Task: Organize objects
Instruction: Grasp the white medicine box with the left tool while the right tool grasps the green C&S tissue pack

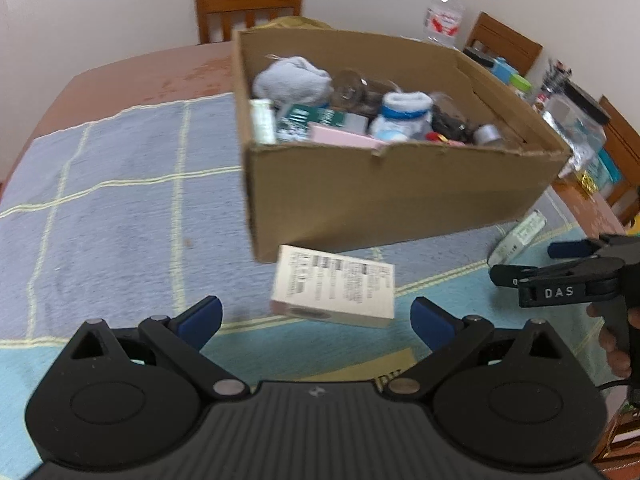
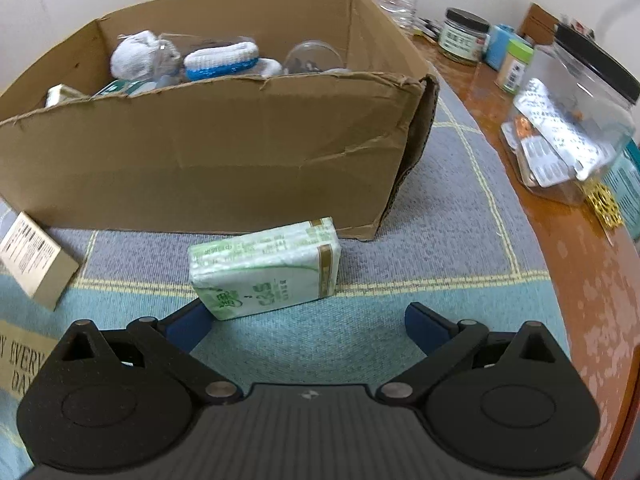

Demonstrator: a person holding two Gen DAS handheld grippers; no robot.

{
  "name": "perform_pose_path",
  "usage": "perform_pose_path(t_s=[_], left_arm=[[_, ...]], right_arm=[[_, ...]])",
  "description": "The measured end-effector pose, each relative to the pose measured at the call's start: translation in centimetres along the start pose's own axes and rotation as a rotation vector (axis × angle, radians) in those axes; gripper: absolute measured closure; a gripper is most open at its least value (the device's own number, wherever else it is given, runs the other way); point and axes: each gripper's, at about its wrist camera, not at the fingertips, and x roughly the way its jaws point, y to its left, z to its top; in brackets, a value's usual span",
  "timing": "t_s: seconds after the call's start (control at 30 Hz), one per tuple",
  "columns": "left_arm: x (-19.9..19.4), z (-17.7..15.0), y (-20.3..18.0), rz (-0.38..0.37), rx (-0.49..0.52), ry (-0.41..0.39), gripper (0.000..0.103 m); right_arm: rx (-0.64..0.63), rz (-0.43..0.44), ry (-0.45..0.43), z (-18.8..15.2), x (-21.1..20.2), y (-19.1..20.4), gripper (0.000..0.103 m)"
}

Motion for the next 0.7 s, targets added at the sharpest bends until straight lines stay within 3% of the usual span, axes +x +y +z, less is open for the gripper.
perform_pose_path(t_s=[0.23, 0.37, 0.6, 0.7], left_arm=[[2.9, -0.1, -2.0, 0.06, 0.082, -0.018, 0.003], [4.2, -0.1, -2.1, 0.069, 0.077, -0.014, 0.004], [4.4, 0.1, -2.1, 0.072, 0.074, -0.04, 0.022], [4.3, 0.3, -1.8, 0.076, 0.062, -0.035, 0.023]], right_arm=[[-0.064, 0.041, -0.04, -0.9, -0.4, -0.5, 0.0], [-0.073, 0.048, -0.05, -1.0, -0.5, -0.6, 0.0], [-0.07, 0.045, -0.04, -1.0, -0.5, -0.5, 0.0], [-0.095, 0.074, -0.035, -0.7, -0.5, -0.2, 0.0]])
